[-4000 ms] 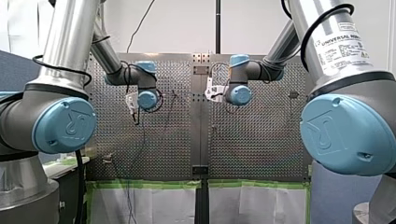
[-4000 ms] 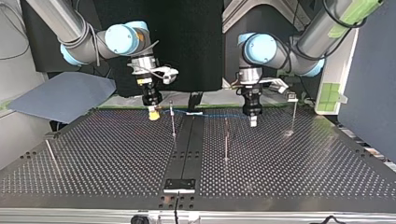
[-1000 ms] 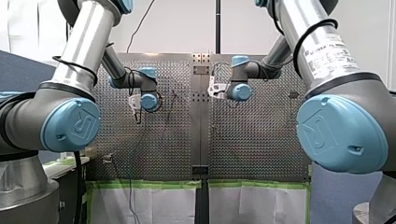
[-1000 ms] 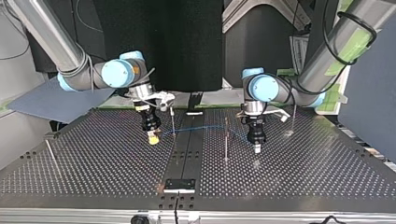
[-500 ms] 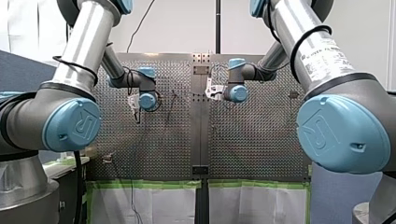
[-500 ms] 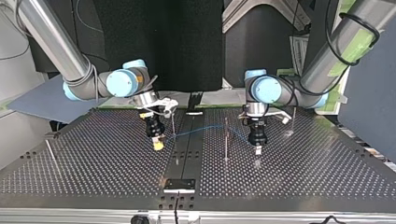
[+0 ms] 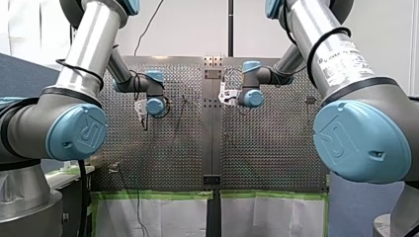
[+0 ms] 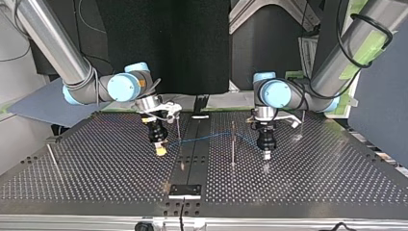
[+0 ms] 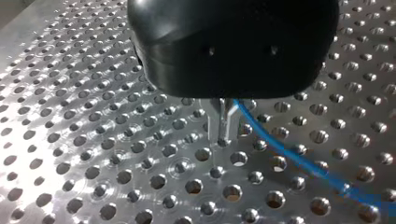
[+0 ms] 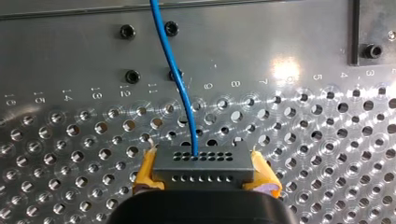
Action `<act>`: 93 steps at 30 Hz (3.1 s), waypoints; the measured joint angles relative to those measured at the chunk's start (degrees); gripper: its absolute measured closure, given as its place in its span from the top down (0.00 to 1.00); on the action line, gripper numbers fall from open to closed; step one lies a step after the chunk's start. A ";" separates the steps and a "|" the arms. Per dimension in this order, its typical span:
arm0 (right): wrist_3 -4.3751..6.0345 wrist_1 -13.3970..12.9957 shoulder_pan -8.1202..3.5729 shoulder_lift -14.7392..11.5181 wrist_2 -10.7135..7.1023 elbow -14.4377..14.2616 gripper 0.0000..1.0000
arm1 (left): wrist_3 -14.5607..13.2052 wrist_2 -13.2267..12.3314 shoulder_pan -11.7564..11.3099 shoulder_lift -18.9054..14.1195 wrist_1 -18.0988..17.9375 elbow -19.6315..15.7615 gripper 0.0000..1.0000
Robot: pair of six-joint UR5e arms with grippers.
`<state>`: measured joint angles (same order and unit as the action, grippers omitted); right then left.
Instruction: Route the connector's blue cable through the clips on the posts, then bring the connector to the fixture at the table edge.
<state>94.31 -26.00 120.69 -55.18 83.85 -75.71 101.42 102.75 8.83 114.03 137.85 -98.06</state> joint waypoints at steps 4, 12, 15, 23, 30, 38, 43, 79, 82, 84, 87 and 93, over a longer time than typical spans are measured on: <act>-0.11 0.32 0.01 0.00 0.05 0.01 0.00 | -0.03 -0.57 0.00 0.00 0.52 0.00 0.30; -0.22 0.74 0.10 0.01 0.33 -0.01 0.00 | -0.27 -0.04 0.05 -0.01 2.24 0.00 0.30; -0.24 0.89 0.11 0.01 0.35 -0.02 0.00 | -0.53 0.26 0.13 0.00 2.38 0.00 0.30; -0.33 1.27 0.07 0.01 0.35 -0.02 0.00 | -2.32 -1.77 -0.14 -0.02 2.96 0.00 0.63; -0.33 1.45 0.00 -0.02 0.35 -0.01 0.00 | -2.89 -3.69 -0.42 -0.07 4.70 0.00 0.98; -0.34 1.94 0.00 0.00 0.33 -0.01 0.00 | -2.77 -1.17 -0.12 -0.39 8.17 -1.26 0.98; -0.34 2.20 0.09 -0.02 0.35 -0.01 0.00 | -2.11 0.53 0.21 -1.75 10.09 -3.36 0.98; -0.34 3.08 0.15 -0.07 0.35 -0.01 0.00 | 8.41 -4.90 5.77 -14.76 15.74 -11.95 0.98; -0.32 3.11 0.14 -0.07 0.35 0.00 0.00 | 8.31 -4.80 5.99 -15.23 15.78 -12.88 0.98; -0.29 3.14 0.13 -0.07 0.35 0.00 0.00 | 8.21 -4.69 6.16 -15.97 15.79 -13.62 0.98; -0.26 3.25 0.12 -0.07 0.35 0.00 0.00 | 7.88 -4.02 6.37 -17.31 16.17 -14.50 0.98; -0.17 4.71 -0.17 -0.05 0.38 0.00 0.00 | 6.76 -1.30 6.85 -20.31 18.69 -15.04 0.98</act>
<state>94.14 -21.29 120.52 -55.23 84.23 -75.71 108.18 101.44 15.68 93.72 156.54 -113.10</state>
